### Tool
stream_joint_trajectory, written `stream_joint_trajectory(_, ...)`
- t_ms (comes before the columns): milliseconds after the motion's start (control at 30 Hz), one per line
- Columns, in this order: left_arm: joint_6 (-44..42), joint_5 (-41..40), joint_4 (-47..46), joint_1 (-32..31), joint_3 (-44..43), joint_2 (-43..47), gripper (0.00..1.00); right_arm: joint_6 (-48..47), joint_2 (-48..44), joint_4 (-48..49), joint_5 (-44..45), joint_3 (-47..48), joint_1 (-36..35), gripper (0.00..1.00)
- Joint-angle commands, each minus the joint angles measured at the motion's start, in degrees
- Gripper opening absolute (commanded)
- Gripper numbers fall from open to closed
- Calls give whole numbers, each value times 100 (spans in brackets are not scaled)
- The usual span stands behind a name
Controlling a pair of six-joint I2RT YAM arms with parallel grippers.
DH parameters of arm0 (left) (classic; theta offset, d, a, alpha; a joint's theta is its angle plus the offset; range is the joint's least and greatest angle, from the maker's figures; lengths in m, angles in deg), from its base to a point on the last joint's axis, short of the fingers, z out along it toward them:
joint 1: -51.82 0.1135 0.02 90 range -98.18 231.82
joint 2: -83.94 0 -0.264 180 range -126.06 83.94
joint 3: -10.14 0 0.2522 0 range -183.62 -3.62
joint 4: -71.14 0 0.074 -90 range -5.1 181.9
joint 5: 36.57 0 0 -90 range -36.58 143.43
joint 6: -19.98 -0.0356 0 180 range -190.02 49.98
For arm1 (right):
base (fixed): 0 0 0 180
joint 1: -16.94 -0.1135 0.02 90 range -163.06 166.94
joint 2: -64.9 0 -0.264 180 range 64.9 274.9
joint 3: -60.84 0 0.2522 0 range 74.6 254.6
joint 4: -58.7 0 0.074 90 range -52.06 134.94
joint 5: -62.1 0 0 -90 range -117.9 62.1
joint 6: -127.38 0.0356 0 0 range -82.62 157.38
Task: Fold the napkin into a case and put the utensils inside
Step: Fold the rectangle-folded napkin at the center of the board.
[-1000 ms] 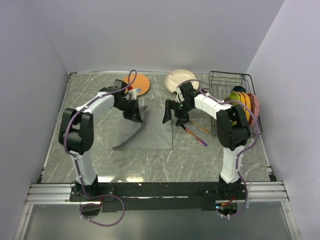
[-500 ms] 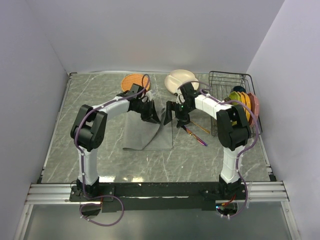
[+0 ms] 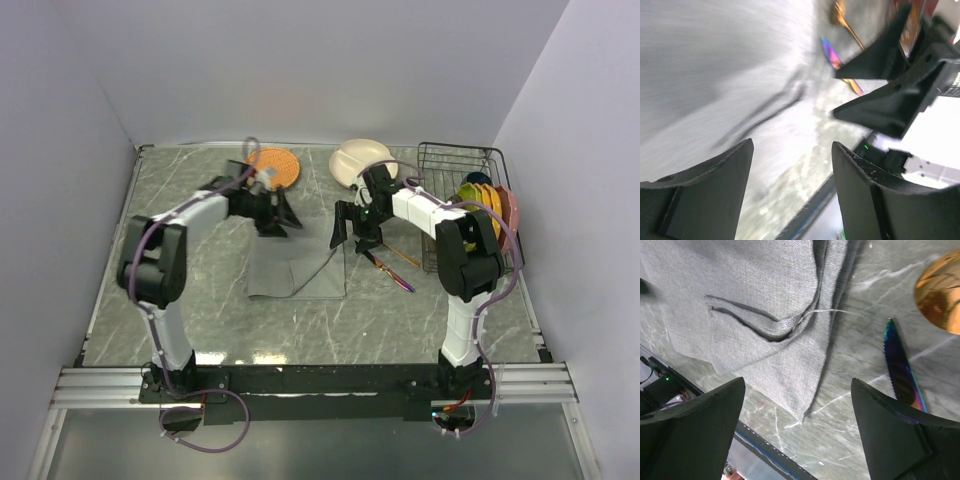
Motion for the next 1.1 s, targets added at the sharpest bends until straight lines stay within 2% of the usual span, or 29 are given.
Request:
stream_joint_trajectory(0,-1509,-811,1050,725,-26,824,68,-131,-359,-5,49,25,85,91)
stream_joint_trajectory(100,-2093,-1455,1729,901,236,903,67,-43,-253,74,-39,112,85,86)
stream_joint_trajectory(200,-2376,-1449,2099,989,456,833,65,1,-148,92,-65,235,93,79)
stream_joint_trajectory(433,-2464,-1097,2038,998,844,701,57,-183,45,-110,137,499,85,63)
stream_joint_trajectory(567,-2535,-869,2065,1007,1063,692,57,-227,177,-111,251,561,67,55)
stream_joint_trajectory(667,-2578,-1069,2073,1024,1003,640,57,-288,353,-146,278,657,-20,53)
stream_joint_trajectory(733,-2744,-888,2187,1278,871,631,61,-359,414,-120,260,666,-64,53)
stream_joint_trajectory(833,-3472,-421,2161,1543,738,1182,70,-429,432,-119,199,649,-126,53)
stream_joint_trajectory(900,-4570,-298,2266,1412,861,1604,72,-455,450,-128,172,614,-161,53)
stream_joint_trajectory(967,-5831,-507,2564,1210,1123,2132,70,-482,441,-146,146,570,-170,54)
stream_joint_trajectory(1067,-6785,-955,2714,657,1563,2634,64,-491,450,-198,85,569,-161,56)
